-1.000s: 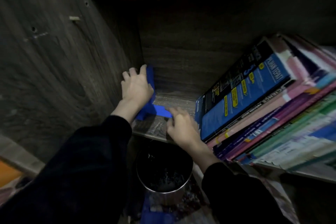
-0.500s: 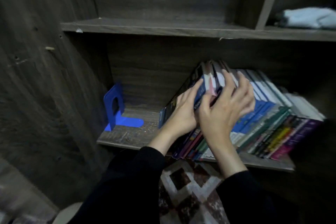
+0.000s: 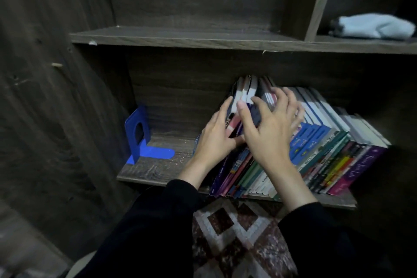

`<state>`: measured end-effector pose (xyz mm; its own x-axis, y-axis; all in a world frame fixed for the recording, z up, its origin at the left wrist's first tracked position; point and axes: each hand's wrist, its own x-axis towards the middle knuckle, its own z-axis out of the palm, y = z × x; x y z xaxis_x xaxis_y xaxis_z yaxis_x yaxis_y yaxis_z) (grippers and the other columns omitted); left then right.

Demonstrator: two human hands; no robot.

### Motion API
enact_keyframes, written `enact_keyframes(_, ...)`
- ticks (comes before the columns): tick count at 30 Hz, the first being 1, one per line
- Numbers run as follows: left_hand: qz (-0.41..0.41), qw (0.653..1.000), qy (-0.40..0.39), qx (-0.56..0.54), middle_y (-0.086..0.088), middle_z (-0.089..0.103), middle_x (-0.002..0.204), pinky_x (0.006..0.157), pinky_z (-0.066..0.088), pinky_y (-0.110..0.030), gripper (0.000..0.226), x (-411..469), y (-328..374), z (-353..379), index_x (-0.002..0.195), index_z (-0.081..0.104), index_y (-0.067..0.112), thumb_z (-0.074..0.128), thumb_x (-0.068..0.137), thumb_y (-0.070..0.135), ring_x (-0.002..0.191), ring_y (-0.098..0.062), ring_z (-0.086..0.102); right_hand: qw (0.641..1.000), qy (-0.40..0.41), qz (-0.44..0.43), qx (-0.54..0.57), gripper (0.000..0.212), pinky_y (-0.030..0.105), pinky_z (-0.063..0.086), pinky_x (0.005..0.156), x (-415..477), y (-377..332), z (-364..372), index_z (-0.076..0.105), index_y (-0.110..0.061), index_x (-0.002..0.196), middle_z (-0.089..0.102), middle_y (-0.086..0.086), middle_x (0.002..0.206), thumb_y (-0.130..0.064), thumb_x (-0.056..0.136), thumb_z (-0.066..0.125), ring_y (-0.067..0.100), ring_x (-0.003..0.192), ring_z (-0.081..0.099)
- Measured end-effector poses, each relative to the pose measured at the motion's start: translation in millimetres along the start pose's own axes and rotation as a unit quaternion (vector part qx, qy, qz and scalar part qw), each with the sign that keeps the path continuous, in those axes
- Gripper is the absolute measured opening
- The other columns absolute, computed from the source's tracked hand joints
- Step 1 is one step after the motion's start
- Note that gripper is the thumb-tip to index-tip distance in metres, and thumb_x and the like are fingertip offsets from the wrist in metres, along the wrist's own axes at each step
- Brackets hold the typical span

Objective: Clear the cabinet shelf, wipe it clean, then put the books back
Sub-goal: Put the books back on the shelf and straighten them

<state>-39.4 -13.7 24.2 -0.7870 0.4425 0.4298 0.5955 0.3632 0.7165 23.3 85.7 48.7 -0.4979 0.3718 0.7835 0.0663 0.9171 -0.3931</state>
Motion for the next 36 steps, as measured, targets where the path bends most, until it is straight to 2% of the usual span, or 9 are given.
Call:
enact_keyframes(4,-0.024,0.995,0.087,0.030,-0.010,0.068,0.111,0.084,0.049,-0.033,0.087,-1.1,-4.7,-17.0,0.148,0.023,0.037,0.074,0.078,0.034,0.102,-0.027,0.063,0.978,-0.104,0.002,0.182,0.059,0.010,0.023,0.096,14.4,-11.5,0.7,0.067,-0.008,0.117,0.053,0.003,0.118,-0.054,0.092,0.038,0.011,0.117,0.038)
enact_keyframes(7,-0.028,0.989,0.146,-0.014,-0.005,0.071,0.099,0.074,0.044,-0.012,0.080,-0.6,-11.5,-25.8,0.145,0.035,0.033,0.075,0.076,0.024,0.087,-0.015,0.066,0.938,-0.178,0.041,0.295,0.043,0.005,0.022,0.099,4.9,-20.0,9.3,0.045,-0.013,0.140,0.043,-0.007,0.130,-0.028,0.099,0.043,0.004,0.125,0.037)
enact_keyframes(10,0.000,0.983,0.178,-0.040,-0.002,0.071,0.091,0.067,0.038,0.001,0.072,-0.1,-16.5,-32.0,0.140,0.045,0.022,0.073,0.075,0.012,0.075,-0.003,0.063,0.899,-0.250,0.120,0.339,0.070,0.013,0.014,0.113,-33.2,-29.6,44.8,0.018,-0.019,0.151,0.029,-0.006,0.148,-0.004,0.088,0.044,0.003,0.136,0.025)
enact_keyframes(13,0.016,0.982,0.179,-0.055,0.002,0.071,0.088,0.071,0.049,-0.010,0.069,-0.9,-20.5,-33.8,0.139,0.045,0.021,0.071,0.076,0.010,0.074,-0.005,0.066,0.850,-0.339,0.212,0.344,0.099,0.040,0.025,0.117,-75.8,-23.7,101.7,0.004,-0.027,0.152,0.028,0.010,0.153,-0.019,0.070,0.060,0.023,0.141,0.029)
enact_keyframes(15,0.017,0.981,0.185,-0.064,0.003,0.071,0.087,0.073,0.054,-0.019,0.067,-1.5,-22.1,-32.6,0.139,0.043,0.022,0.070,0.079,0.011,0.074,-0.007,0.068,0.816,-0.427,0.237,0.311,0.127,0.030,0.021,0.113,-92.9,-21.3,119.7,-0.028,-0.035,0.145,0.020,0.012,0.157,-0.023,0.067,0.073,0.027,0.142,0.028)
enact_keyframes(18,0.022,0.974,0.212,-0.081,0.009,0.070,0.084,0.068,0.050,-0.011,0.062,-3.2,-26.4,-35.3,0.138,0.045,0.017,0.071,0.082,0.011,0.073,-0.004,0.067,0.852,-0.394,0.210,0.273,0.128,0.022,0.030,0.092,-107.9,-29.6,131.9,-0.036,-0.020,0.141,0.025,0.020,0.152,-0.029,0.076,0.074,0.032,0.132,0.041)
enact_keyframes(23,0.030,0.967,0.241,-0.082,0.016,0.068,0.085,0.070,0.049,-0.009,0.058,-6.4,-40.0,-62.0,0.133,0.049,0.011,0.072,0.080,0.006,0.075,0.005,0.066,0.875,-0.344,0.190,0.283,0.118,0.047,0.045,0.094,-114.0,-57.8,154.7,-0.042,-0.052,0.127,0.023,0.024,0.153,-0.047,0.066,0.059,0.042,0.120,0.051)
enact_keyframes(28,0.034,0.952,0.293,-0.082,0.029,0.067,0.081,0.072,0.047,-0.008,0.056,-3.9,-58.3,-95.6,0.131,0.050,0.009,0.068,0.078,0.001,0.077,0.007,0.066,0.888,-0.351,0.149,0.257,0.132,0.050,0.039,0.102,-106.7,-86.2,171.4,-0.046,-0.054,0.122,0.025,0.025,0.152,-0.039,0.075,0.077,0.043,0.128,0.044)
enact_keyframes(36,0.007,0.949,0.309,-0.065,0.033,0.066,0.082,0.075,0.052,-0.016,0.058,-13.5,-93.6,-133.3,0.132,0.048,0.013,0.068,0.079,0.000,0.073,0.005,0.066,0.880,-0.413,0.107,0.208,0.121,0.048,0.041,0.099,-112.3,-123.9,189.2,-0.042,-0.043,0.126,0.030,0.021,0.149,-0.041,0.080,0.071,0.040,0.124,0.047)
